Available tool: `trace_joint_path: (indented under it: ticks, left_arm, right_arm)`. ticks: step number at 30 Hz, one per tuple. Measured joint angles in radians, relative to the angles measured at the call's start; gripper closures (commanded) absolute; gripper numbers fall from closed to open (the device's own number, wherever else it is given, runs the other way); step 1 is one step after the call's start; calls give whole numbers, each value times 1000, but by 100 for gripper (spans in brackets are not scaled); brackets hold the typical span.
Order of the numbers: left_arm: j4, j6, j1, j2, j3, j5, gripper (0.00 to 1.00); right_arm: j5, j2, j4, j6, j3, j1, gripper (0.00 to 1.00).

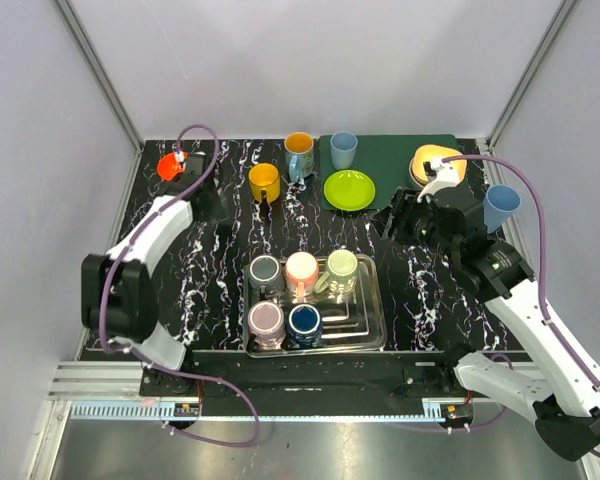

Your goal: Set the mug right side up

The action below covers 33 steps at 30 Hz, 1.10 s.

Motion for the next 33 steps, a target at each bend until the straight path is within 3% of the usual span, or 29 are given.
trace_joint_path:
  ticks: [7,22,24,27,28,31,33]
  left_arm:
    - [-26,43,-8,199,109,-3,100]
    - [66,63,-13,459,330,24,100]
    - [69,64,-15,475,348,23,95]
    - [78,65,-16,483,356,24,76]
    - [79,65,-16,483,356,24,63]
    - [87,66,-16,483,356,27,47]
    - [93,68,-16,475,353,27,42]
  right_arm:
    - [-1,0,-10,-6,-47,0,38]
    - [-1,54,-9,-9,-93,0,37]
    - [-2,63,-8,-10,-93,0,37]
    - [-2,74,-5,-11,-93,0,37]
    - [-2,78,-4,-11,-93,0,37]
    - [-2,84,-2,-13,-94,0,37]
    - [-2,85,-2,-13,-95,0,37]
